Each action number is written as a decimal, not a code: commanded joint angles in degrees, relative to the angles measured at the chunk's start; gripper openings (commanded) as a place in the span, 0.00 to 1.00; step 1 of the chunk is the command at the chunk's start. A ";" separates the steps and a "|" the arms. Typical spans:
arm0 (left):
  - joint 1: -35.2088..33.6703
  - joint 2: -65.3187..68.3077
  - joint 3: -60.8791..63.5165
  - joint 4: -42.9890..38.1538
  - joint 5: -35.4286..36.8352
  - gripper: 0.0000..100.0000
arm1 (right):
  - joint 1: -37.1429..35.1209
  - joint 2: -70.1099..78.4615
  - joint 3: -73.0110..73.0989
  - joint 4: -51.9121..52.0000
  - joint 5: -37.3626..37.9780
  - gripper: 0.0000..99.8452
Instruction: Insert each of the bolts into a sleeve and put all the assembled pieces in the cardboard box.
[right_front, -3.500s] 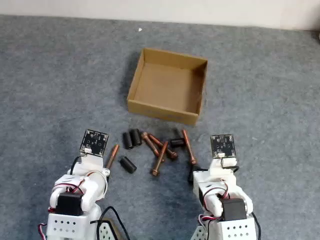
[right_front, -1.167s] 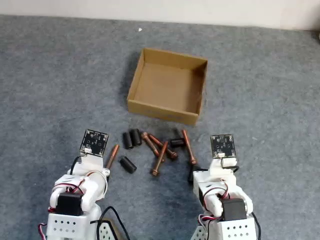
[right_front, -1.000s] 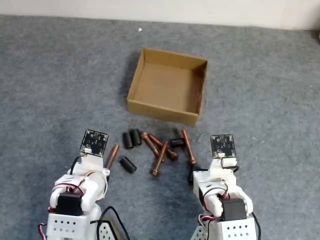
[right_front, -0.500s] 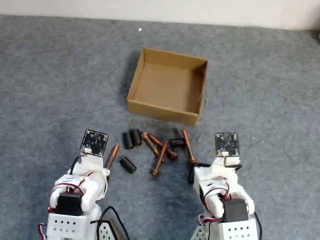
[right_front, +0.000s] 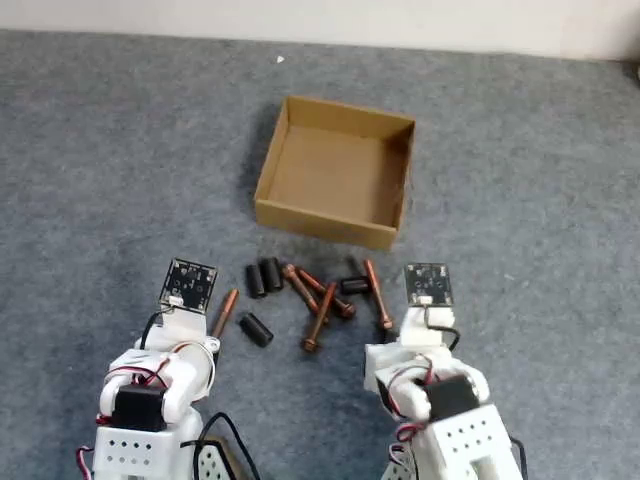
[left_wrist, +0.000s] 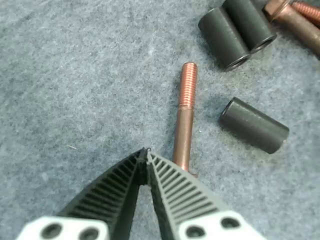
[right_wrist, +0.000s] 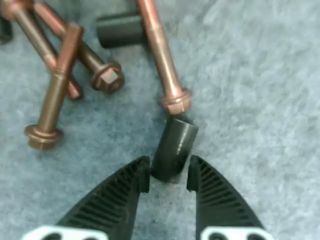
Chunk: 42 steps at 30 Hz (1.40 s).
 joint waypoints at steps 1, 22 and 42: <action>-0.13 -0.57 1.10 0.09 -0.62 0.01 | 0.04 9.80 -5.41 -5.14 -1.76 0.12; -0.13 -0.57 1.10 0.53 -0.62 0.01 | 5.58 42.07 -15.87 -14.46 -1.23 0.00; -0.22 -0.57 -16.75 0.09 -18.20 0.01 | 5.85 26.07 -18.77 -5.67 -1.76 0.00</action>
